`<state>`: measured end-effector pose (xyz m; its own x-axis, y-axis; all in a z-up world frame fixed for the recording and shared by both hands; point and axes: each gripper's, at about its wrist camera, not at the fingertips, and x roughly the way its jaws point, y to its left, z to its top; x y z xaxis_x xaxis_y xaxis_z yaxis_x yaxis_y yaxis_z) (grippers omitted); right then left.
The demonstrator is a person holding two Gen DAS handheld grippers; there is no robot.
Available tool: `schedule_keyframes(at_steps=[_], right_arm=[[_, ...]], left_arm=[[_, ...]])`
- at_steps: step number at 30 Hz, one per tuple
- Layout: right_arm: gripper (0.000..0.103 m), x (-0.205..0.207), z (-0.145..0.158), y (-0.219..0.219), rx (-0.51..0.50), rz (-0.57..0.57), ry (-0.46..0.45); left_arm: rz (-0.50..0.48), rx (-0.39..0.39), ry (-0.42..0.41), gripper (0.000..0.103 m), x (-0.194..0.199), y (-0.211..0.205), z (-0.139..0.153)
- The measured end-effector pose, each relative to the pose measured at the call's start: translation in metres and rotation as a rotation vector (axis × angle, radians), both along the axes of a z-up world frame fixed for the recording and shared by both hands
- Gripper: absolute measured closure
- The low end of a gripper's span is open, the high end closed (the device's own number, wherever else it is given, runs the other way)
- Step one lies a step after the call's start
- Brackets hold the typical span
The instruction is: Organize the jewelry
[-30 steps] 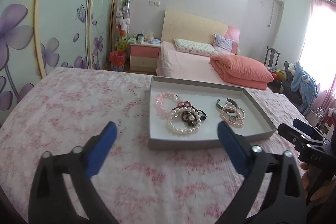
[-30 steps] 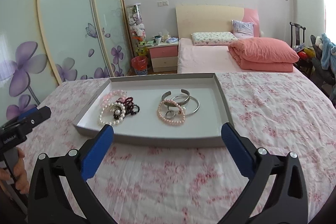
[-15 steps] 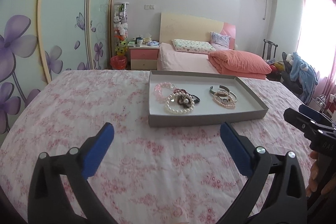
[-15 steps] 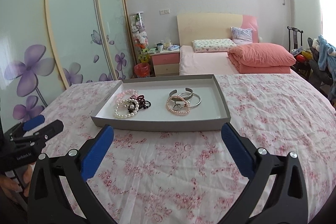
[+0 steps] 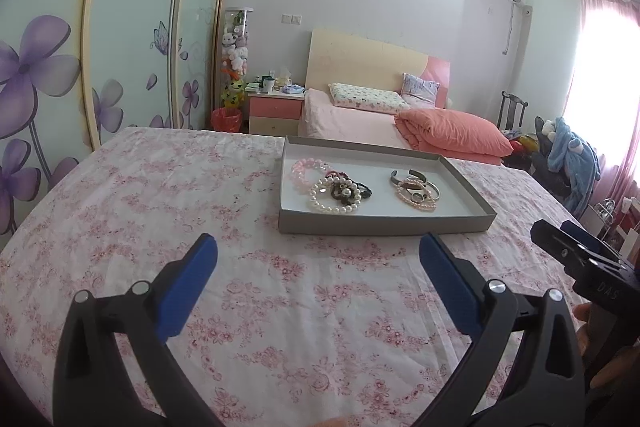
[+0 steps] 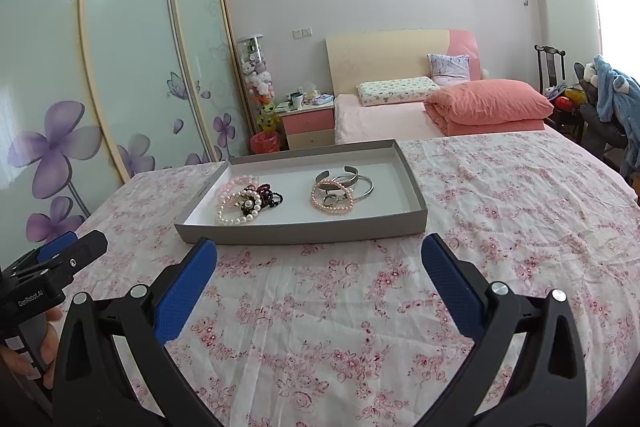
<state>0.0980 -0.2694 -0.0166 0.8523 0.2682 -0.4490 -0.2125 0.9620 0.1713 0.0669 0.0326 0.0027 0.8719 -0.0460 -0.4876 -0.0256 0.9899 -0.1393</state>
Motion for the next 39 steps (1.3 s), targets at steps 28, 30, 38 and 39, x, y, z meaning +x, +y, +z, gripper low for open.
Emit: schedule_keyframes(at_steps=[28,30,38,39], right_arm=[[0.002,0.0,-0.0004,0.0019,-0.001,0.009,0.006],[0.002,-0.0001,-0.0003,0.0016,-0.001,0.009,0.005],[0.002,0.0004,-0.0002,0.0014,-0.002,0.009,0.006],[0.002,0.0004,-0.0002,0.0013,-0.001,0.009,0.006]], left_arm=[[0.001,0.008,0.008,0.004,0.0011,-0.0063,-0.0013],[0.001,0.009,0.01,0.004,0.0017,-0.0067,-0.0019],[-0.002,0.012,0.007,0.004,0.0019,-0.0078,-0.0025],[-0.002,0.012,0.007,0.004,0.0022,-0.0076,-0.0029]])
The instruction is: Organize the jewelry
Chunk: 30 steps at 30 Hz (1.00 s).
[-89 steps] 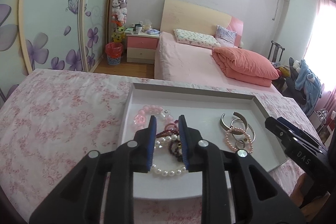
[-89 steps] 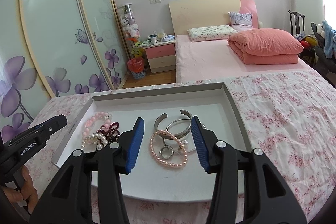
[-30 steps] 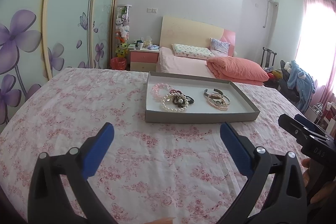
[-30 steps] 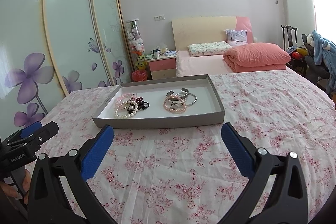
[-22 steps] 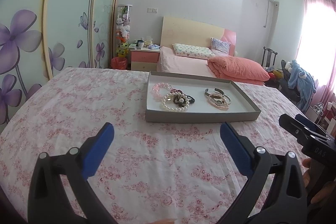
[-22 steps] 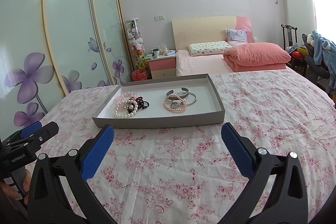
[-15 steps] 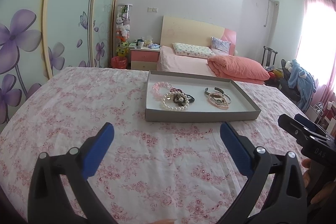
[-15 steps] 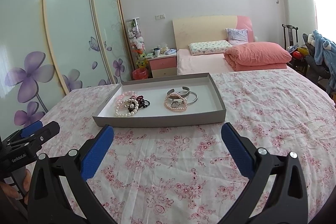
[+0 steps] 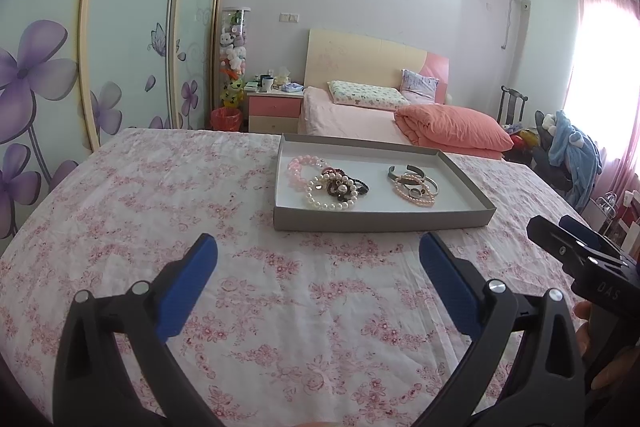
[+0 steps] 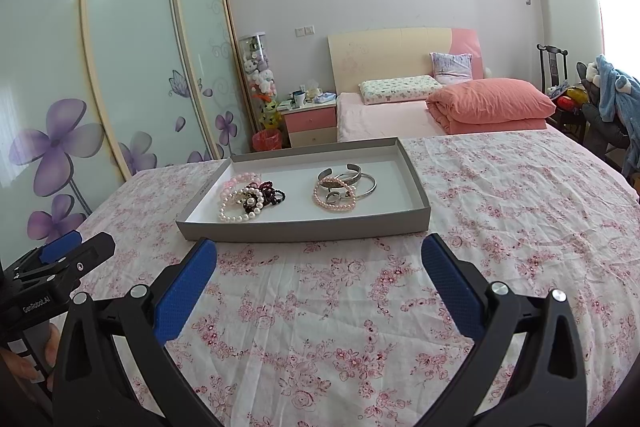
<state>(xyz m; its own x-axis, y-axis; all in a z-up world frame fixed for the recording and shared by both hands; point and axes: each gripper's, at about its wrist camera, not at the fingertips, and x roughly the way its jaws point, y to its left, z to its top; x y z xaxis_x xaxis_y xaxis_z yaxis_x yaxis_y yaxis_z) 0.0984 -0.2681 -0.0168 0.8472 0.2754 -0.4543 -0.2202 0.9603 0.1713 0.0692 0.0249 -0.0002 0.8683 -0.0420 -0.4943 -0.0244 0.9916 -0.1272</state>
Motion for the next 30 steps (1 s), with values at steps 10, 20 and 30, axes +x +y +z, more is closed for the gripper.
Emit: schedule_keyframes(at_steps=[10,20,30], right_arm=[[0.002,0.0,0.0,0.0,-0.001,0.001,0.0],[0.002,0.0002,0.0,0.0005,-0.001,0.0,0.002],[0.002,0.0014,-0.0001,0.0001,0.0,0.001,0.007]], left_arm=[[0.0,0.002,0.0,0.004,0.0,-0.0006,0.0001],[-0.002,0.003,0.002,0.004,-0.0005,-0.0026,0.0002],[-0.003,0.004,0.004,0.004,-0.0002,-0.0032,-0.0003]])
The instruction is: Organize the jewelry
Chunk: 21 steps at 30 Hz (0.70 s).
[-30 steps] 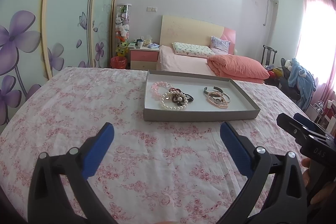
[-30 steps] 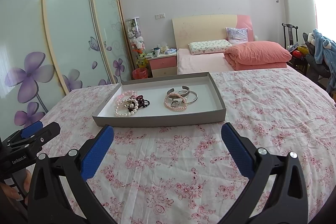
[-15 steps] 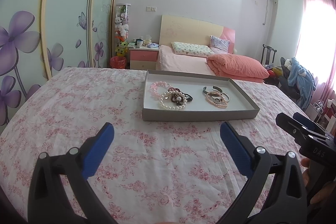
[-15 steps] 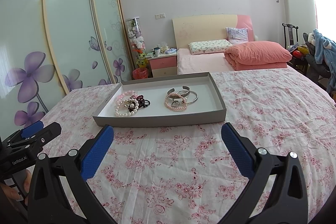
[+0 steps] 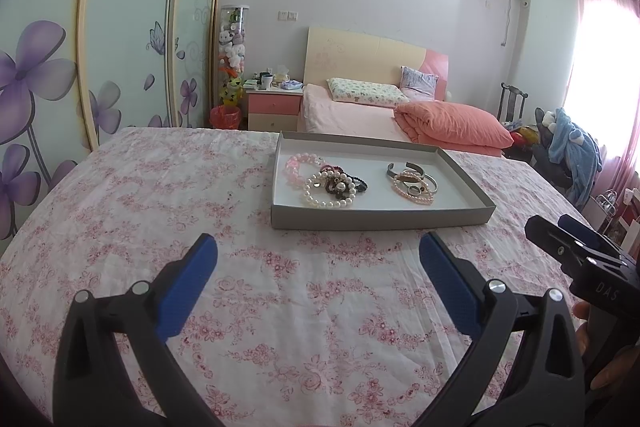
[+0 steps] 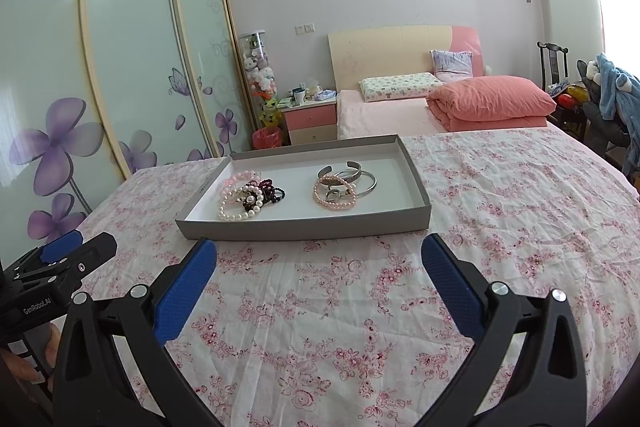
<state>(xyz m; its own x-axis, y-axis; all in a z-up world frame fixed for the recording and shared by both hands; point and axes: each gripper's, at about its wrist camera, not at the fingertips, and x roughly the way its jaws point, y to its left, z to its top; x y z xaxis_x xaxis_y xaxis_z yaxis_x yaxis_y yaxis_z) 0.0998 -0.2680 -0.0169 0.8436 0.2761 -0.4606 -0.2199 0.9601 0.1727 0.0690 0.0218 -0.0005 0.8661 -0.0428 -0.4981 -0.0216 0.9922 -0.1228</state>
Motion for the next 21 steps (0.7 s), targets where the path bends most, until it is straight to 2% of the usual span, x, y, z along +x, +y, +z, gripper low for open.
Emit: schedule_keyframes(at_steps=[21], right_arm=[[0.002,0.0002,0.0003,-0.0005,-0.001,0.0,-0.004]], left_arm=[[-0.001,0.001,0.0,0.004,0.0001,-0.0017,0.0002]])
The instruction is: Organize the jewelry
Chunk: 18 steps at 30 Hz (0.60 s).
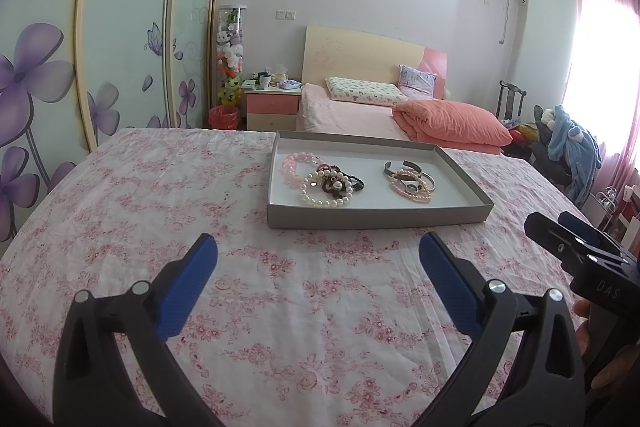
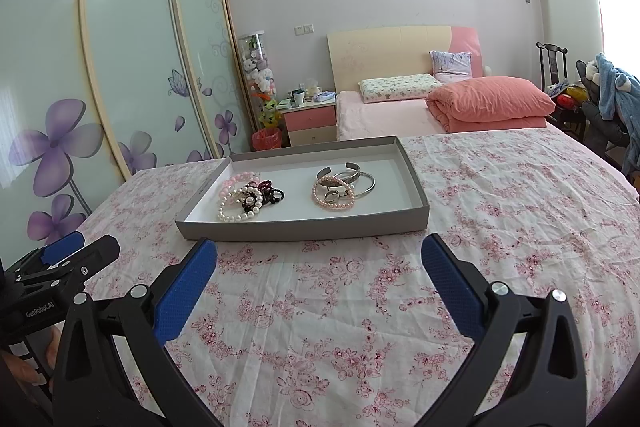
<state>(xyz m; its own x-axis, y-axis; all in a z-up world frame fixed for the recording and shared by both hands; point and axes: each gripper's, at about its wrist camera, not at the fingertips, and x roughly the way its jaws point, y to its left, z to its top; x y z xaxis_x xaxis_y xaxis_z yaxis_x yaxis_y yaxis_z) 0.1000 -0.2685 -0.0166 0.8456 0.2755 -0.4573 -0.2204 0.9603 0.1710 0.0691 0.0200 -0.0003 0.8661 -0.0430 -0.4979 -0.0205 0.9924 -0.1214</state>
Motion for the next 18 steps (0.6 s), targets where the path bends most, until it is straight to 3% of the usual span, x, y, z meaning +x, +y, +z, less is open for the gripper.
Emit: schedule_keyframes(at_steps=[18], right_arm=[[0.002,-0.0004,0.0002,-0.0008,0.001,0.0,0.0]], left_arm=[[0.007,0.011,-0.008,0.004,-0.0017,-0.0022,0.0013]])
